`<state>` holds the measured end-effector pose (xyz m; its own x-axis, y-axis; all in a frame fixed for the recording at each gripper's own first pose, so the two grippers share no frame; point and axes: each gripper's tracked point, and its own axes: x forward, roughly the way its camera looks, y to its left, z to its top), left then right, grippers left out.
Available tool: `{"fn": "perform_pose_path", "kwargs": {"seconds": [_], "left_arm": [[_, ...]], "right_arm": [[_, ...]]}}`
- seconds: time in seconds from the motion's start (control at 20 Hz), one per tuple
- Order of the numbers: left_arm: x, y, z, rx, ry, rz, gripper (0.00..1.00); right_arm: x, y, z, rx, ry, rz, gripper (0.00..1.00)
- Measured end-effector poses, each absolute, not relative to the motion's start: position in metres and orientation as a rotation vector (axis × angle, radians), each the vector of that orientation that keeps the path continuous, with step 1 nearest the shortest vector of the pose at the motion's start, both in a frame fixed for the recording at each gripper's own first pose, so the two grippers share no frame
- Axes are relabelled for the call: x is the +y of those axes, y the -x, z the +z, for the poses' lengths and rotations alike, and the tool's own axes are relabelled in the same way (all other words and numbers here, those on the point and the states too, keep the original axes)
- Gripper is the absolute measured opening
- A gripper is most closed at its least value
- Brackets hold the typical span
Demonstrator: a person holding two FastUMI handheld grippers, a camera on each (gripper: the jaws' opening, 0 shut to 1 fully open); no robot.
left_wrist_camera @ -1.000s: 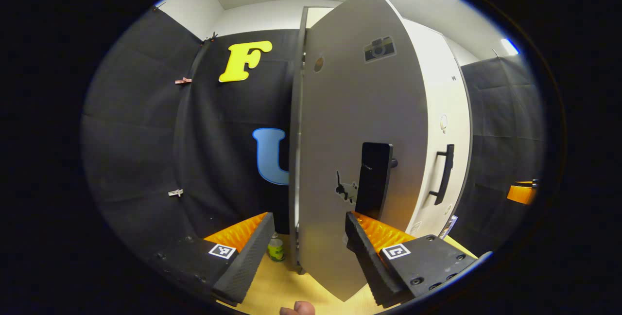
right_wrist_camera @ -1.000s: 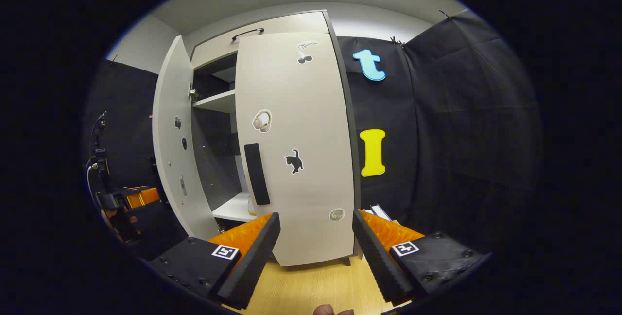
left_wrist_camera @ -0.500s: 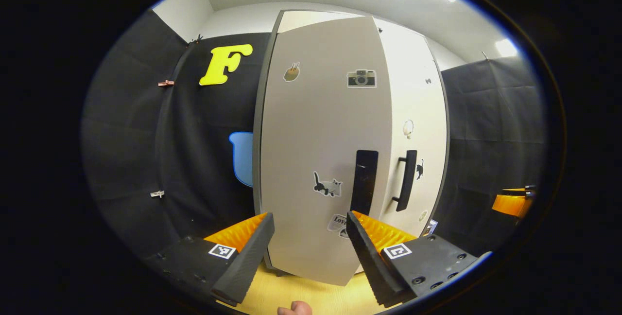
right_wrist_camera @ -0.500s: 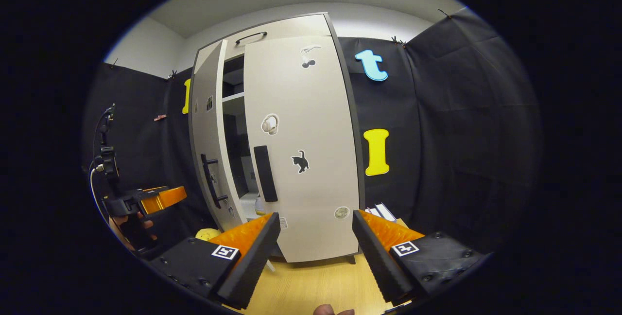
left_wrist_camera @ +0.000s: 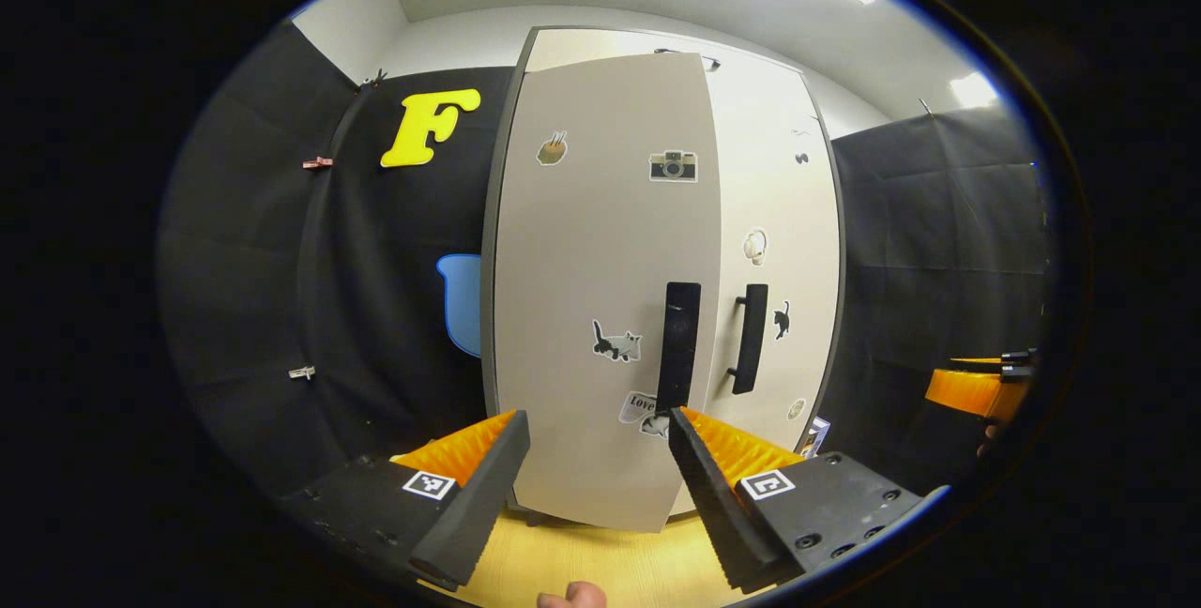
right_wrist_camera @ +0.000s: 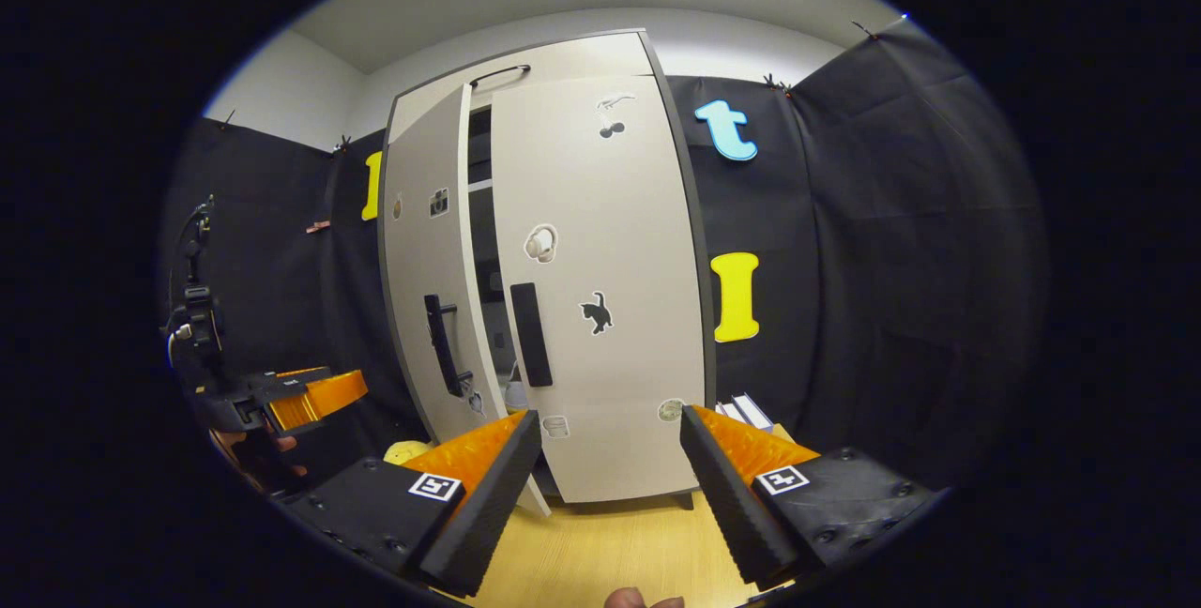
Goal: Grab one shoe with the right hand and put it into the shoe cabinet, grab the other shoe with the left hand and put it into the shoe cabinet; then close the right door with the right hand and the left door with the left hand.
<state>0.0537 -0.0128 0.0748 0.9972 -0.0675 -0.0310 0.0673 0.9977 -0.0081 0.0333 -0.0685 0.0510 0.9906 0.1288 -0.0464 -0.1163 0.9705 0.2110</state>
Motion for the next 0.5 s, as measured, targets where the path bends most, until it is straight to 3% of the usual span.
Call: {"fn": "perform_pose_path", "kwargs": {"seconds": [0.5], "left_arm": [[-0.015,-0.040,0.076,0.029,-0.013,-0.077,0.94]], "right_arm": [[-0.065,-0.028,0.051,0.051,-0.192,0.131,0.98]]}}
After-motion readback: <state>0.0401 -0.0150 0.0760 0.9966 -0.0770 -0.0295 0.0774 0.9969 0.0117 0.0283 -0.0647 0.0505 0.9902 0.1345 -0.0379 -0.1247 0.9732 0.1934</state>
